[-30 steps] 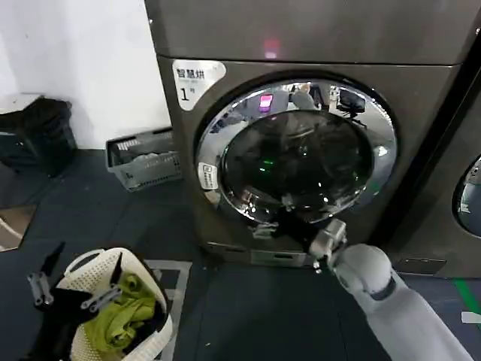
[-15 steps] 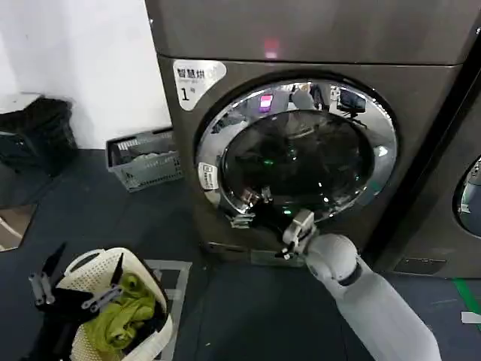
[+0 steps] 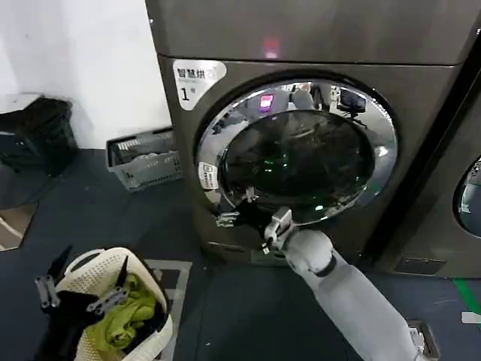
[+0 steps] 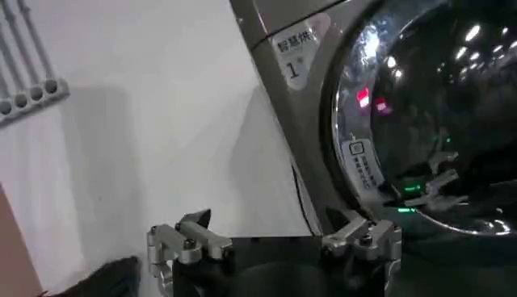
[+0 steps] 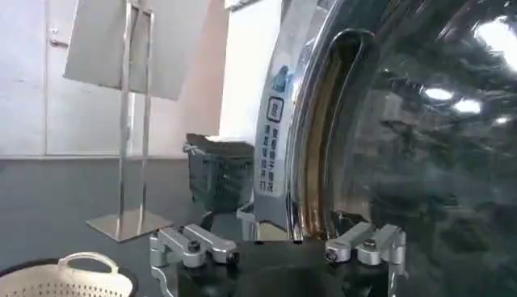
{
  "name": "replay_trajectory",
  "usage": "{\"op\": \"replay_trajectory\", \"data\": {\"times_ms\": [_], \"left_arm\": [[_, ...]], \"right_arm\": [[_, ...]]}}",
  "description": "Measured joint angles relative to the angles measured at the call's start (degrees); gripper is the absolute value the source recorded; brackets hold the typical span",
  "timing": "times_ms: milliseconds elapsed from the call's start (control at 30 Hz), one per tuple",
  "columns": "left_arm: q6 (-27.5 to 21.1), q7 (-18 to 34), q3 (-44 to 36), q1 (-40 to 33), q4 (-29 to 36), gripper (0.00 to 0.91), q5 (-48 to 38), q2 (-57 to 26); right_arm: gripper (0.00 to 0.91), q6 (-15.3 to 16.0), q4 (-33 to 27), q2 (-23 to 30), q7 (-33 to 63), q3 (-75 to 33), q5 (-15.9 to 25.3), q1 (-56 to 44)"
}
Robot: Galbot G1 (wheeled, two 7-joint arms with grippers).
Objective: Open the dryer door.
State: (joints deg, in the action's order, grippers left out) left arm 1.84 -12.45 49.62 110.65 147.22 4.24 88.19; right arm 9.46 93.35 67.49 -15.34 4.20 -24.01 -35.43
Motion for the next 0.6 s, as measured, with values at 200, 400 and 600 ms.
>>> {"op": "replay_trajectory", "data": {"times_ms": [200,400,600], "left_arm": [[-0.01,-0.01,-0.02,0.0,-0.02,0.907,0.06,0.37],[-0.1,-0.05,-0.02,-0.05,-0.03,0.907,0.06,0.42],[-1.43,0.93,0.11,-0.58,-0.03,0.907,-0.27,0.25]], "right_arm": [[0.907,-0.12,-2.26,1.61,-0.3,1.52,-0.02,2.56],[0.907,0.44,-2.58,2.71,-1.93,2.07,-0.41,3.65],[0.907,1.43,0.02,0.81,-6.53,1.02,-2.61,2.5]]}}
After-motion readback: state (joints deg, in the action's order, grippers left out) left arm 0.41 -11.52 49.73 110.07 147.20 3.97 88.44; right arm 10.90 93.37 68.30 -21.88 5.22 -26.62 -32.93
